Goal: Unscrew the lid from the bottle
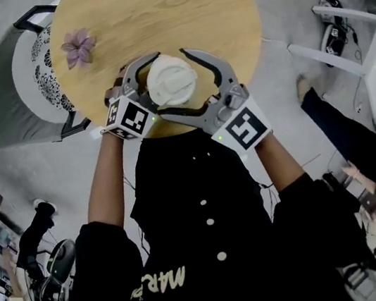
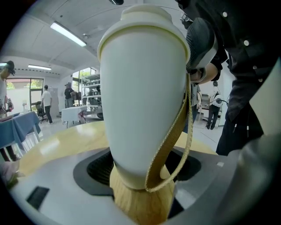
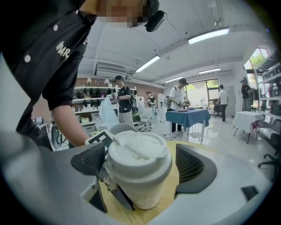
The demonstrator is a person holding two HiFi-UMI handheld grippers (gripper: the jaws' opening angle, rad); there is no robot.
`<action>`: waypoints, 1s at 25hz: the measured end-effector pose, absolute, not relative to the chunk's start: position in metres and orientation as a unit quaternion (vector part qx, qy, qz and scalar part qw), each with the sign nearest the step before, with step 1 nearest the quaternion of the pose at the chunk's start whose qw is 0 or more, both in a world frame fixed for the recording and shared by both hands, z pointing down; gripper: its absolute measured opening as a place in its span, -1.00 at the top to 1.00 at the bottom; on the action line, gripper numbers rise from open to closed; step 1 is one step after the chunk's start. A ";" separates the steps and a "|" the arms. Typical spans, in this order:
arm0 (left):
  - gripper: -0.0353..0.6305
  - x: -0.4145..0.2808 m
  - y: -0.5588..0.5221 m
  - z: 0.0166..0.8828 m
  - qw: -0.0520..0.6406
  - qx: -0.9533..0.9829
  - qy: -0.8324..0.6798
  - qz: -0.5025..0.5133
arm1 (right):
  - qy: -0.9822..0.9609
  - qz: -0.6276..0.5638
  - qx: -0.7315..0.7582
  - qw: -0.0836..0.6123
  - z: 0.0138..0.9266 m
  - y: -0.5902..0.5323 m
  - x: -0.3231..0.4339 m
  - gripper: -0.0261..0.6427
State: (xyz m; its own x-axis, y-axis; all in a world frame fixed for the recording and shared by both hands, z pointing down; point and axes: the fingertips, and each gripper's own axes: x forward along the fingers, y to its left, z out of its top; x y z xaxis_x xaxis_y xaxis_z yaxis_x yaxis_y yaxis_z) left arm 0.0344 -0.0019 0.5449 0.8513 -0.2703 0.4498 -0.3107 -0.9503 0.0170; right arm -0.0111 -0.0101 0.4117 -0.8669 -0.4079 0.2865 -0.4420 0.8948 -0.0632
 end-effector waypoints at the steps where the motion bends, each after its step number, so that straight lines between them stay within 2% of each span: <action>1: -0.18 0.035 -0.002 0.545 0.045 0.961 -0.152 0.227 | -0.961 0.062 0.232 0.136 0.412 -0.012 -0.012 -0.58; 6: -0.18 0.035 -0.001 0.545 0.046 0.961 -0.150 0.230 | -0.967 0.041 0.205 0.147 0.414 -0.011 -0.020 -0.46; 12: -0.18 0.034 -0.001 0.547 0.042 0.962 -0.144 0.229 | -0.985 0.002 -0.039 0.169 0.417 0.006 -0.025 -0.46; 14: -0.18 0.034 0.000 0.547 0.043 0.961 -0.146 0.229 | -0.980 0.005 -0.078 0.185 0.419 0.010 -0.025 -0.46; 25: -0.18 0.036 0.000 0.545 0.039 0.963 -0.135 0.231 | -0.982 0.013 -0.059 0.178 0.418 0.007 -0.022 -0.48</action>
